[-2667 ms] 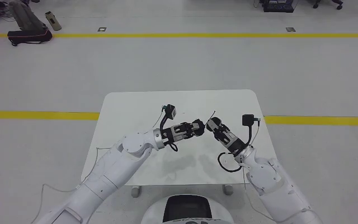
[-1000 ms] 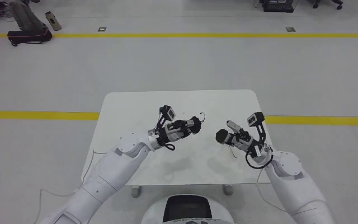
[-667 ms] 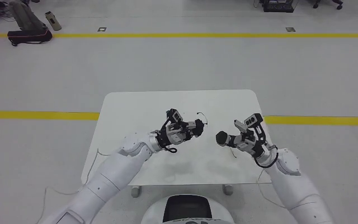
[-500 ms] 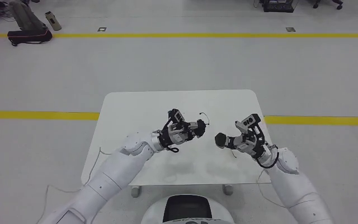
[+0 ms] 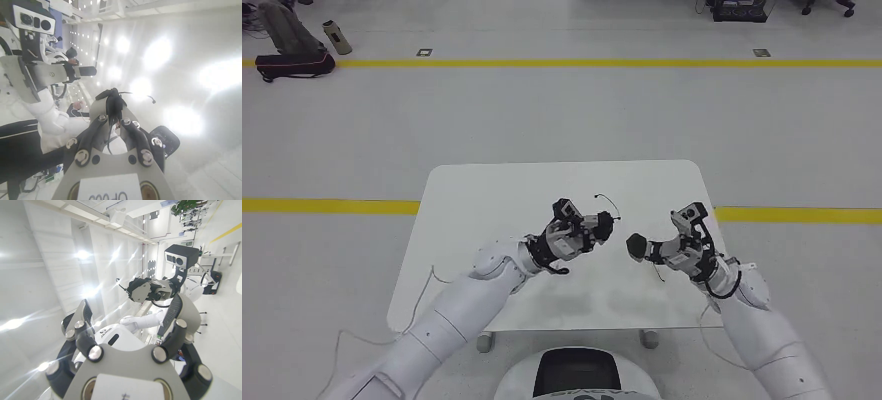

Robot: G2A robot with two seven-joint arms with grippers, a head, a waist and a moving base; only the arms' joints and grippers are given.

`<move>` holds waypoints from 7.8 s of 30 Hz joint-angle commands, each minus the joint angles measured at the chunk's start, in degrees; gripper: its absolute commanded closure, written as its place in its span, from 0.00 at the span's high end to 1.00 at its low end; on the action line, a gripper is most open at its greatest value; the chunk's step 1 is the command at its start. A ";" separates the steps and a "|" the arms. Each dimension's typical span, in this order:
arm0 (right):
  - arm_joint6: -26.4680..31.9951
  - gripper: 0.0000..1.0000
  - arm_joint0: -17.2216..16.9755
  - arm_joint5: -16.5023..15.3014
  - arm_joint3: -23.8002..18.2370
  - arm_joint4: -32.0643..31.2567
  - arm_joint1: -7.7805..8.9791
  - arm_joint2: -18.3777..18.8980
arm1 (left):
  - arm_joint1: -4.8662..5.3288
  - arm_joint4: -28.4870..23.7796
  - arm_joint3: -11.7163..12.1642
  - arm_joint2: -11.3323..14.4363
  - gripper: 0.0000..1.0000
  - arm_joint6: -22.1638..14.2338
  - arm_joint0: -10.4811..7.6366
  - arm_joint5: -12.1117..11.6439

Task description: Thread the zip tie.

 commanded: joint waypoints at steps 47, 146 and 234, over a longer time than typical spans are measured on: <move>0.38 1.00 3.65 5.38 -0.66 8.78 -2.68 -3.45 | -3.59 -0.13 2.52 0.60 0.00 -3.35 -1.00 -6.60; 5.80 0.00 6.15 6.25 1.57 5.94 -5.95 -4.40 | -3.43 2.19 0.22 -2.34 0.00 -1.55 1.88 -6.38; 4.27 0.00 5.13 4.53 3.82 -4.21 -5.81 -1.53 | -3.43 2.19 0.22 -2.34 0.00 -1.55 1.88 -6.38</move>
